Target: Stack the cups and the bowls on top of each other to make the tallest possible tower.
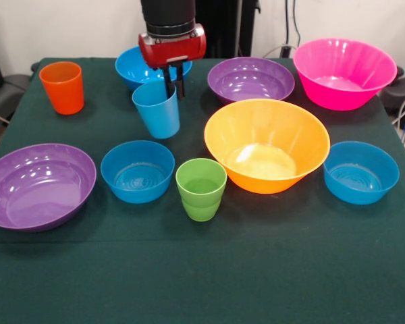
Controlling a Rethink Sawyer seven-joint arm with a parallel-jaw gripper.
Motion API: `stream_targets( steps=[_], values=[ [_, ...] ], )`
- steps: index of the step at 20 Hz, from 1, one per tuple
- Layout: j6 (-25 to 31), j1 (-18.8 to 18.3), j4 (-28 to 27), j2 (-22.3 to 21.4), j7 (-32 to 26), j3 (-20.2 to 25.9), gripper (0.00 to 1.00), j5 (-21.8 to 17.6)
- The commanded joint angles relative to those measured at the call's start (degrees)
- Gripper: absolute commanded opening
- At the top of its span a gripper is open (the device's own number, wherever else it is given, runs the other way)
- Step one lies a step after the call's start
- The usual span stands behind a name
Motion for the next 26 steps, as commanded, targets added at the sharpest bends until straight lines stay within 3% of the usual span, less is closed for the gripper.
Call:
stream_targets(
  steps=[1,12,26],
  values=[
    [1.2,2.2,-1.2,3.9,-1.9,1.7,0.00,-4.0],
    [-0.4,2.1,-1.9,5.4,-1.8,1.6,0.00,-4.8],
    [-1.8,4.0,-3.3,2.8,-1.4,0.7,0.00,-7.1]
  ],
)
